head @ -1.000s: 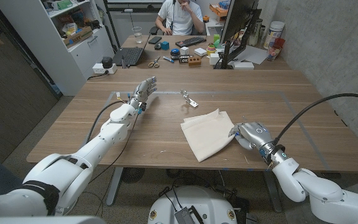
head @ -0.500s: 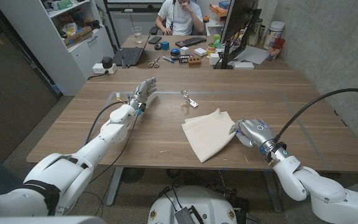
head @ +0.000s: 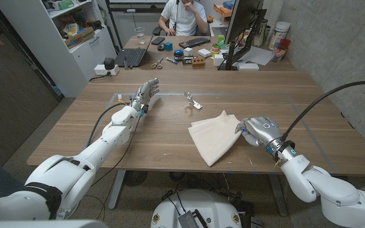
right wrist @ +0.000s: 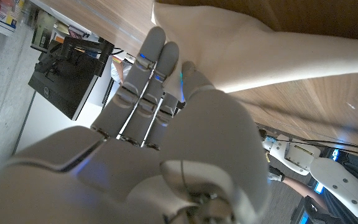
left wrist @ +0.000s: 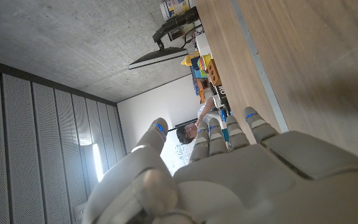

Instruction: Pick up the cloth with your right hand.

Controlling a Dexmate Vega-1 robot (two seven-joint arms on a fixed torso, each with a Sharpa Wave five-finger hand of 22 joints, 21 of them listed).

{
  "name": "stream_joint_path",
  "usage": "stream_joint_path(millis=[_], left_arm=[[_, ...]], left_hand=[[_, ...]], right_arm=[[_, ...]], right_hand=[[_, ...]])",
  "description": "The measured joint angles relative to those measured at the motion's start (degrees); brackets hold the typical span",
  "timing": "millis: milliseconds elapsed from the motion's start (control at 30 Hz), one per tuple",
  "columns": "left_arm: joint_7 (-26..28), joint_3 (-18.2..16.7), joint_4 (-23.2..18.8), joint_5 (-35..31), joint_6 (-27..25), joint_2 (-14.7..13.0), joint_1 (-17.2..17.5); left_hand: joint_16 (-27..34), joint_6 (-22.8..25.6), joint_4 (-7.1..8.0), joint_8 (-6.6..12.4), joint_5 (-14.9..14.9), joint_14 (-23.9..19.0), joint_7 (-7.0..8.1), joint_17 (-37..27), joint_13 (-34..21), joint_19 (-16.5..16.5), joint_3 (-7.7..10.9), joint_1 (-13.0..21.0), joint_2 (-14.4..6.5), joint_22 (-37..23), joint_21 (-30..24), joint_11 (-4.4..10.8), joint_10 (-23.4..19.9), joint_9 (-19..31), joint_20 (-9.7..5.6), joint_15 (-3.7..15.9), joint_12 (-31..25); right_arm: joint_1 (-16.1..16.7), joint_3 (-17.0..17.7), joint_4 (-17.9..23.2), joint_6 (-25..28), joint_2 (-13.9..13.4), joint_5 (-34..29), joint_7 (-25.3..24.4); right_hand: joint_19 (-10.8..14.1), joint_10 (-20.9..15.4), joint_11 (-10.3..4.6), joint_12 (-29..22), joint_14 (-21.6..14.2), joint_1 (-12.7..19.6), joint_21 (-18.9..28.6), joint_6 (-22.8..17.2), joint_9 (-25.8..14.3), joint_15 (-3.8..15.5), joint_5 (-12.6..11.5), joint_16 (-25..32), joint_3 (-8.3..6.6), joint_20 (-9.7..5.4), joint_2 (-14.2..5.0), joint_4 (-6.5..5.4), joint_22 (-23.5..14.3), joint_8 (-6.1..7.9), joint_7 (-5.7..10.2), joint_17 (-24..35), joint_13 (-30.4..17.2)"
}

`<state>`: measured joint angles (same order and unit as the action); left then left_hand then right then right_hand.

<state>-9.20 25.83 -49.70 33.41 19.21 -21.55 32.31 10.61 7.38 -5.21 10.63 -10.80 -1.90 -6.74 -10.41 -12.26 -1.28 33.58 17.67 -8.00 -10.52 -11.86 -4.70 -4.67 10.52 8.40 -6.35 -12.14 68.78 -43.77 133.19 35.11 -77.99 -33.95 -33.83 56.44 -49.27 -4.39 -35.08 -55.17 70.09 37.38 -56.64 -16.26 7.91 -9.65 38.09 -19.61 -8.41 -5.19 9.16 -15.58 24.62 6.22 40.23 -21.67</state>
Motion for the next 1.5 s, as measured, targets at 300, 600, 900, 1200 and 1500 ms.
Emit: stream_joint_path(millis=[300, 600, 900, 1200, 1500], left_arm=[[-0.1, -0.04, 0.08, 0.05, 0.08, 0.01, 0.0], [0.03, -0.1, -0.49, 0.08, 0.09, -0.21, 0.21], [0.38, -0.3, -2.21, 0.22, -0.29, -0.84, 1.09], [0.46, -0.41, -3.17, 0.33, -0.52, -1.25, 1.61], [0.17, -0.32, -3.13, 0.37, -0.67, -1.15, 1.65]], left_hand=[[0.0, 0.0, 0.0, 0.0, 0.0, 0.0, 0.0, 0.0, 0.0, -0.02, 0.0, 0.0, 0.0, 0.0, 0.0, 0.0, 0.0, 0.0, -0.42, 0.0, 0.0], [0.0, 0.31, -0.18, 0.0, 0.0, 0.0, -0.31, 0.0, 0.0, -0.02, 0.18, 0.0, 0.0, 0.0, 0.0, 0.0, 0.0, 0.0, -0.42, 0.0, 0.0], [0.0, 0.31, -0.18, 0.0, 0.0, 0.0, -0.31, 0.0, 0.0, -0.02, 0.18, 0.0, 0.0, 0.0, 0.0, 0.0, 0.0, 0.0, -0.42, 0.0, 0.0], [0.0, 0.31, -0.17, 0.0, 0.0, 0.0, -0.31, 0.0, 0.0, -0.02, 0.17, 0.0, 0.0, 0.0, 0.0, 0.0, 0.0, 0.0, -0.42, 0.0, 0.0], [0.0, 0.31, -0.16, 0.0, 0.0, 0.0, -0.31, 0.0, -0.01, -0.02, 0.16, 0.0, 0.0, 0.0, 0.0, 0.0, 0.0, 0.0, -0.41, 0.0, 0.0]], right_arm=[[-0.12, 0.42, 3.14, 1.35, -2.97, 1.18, -1.29], [-1.55, 0.56, 7.34, 3.56, -6.87, 4.6, -2.88], [-1.93, 0.68, 10.64, 6.24, -9.32, 5.75, -4.48], [6.24, 10.27, 12.43, 8.99, -10.32, 5.94, -5.45], [18.23, 24.02, 13.41, 10.86, -10.77, 4.94, -5.97]], right_hand=[[0.0, 0.0, 0.0, 0.0, -0.84, 0.0, 0.92, -0.18, 0.06, 0.59, 0.03, -0.39, 0.0, 0.0, 0.0, 0.0, -0.28, 0.0, -0.18, 0.53, 0.0], [0.0, -0.72, 0.72, 0.0, -1.49, 0.36, 1.66, -0.39, 0.31, 0.8, 0.04, -0.52, 0.0, 0.01, 0.37, 0.0, -0.27, 0.0, 0.03, 1.32, 0.0], [0.0, -0.72, 0.72, -0.01, -2.17, 0.36, 2.55, -0.38, 0.31, 1.11, 0.05, -0.61, 0.24, 0.01, 0.38, -0.24, -0.27, 0.0, 0.03, 1.86, 0.0], [-0.11, -0.91, 0.91, -0.01, -2.49, 0.35, 3.22, -0.16, 0.58, 1.22, 0.1, -0.88, 0.24, -0.11, 0.38, -0.24, -0.27, -0.27, 0.25, 2.43, 0.0], [-0.43, -0.91, 0.91, -0.02, -2.73, 0.35, 3.77, -0.16, 0.58, 1.26, -0.12, -0.88, 0.25, 0.01, 0.38, -0.24, -0.54, -0.27, 0.24, 3.0, 0.0]])
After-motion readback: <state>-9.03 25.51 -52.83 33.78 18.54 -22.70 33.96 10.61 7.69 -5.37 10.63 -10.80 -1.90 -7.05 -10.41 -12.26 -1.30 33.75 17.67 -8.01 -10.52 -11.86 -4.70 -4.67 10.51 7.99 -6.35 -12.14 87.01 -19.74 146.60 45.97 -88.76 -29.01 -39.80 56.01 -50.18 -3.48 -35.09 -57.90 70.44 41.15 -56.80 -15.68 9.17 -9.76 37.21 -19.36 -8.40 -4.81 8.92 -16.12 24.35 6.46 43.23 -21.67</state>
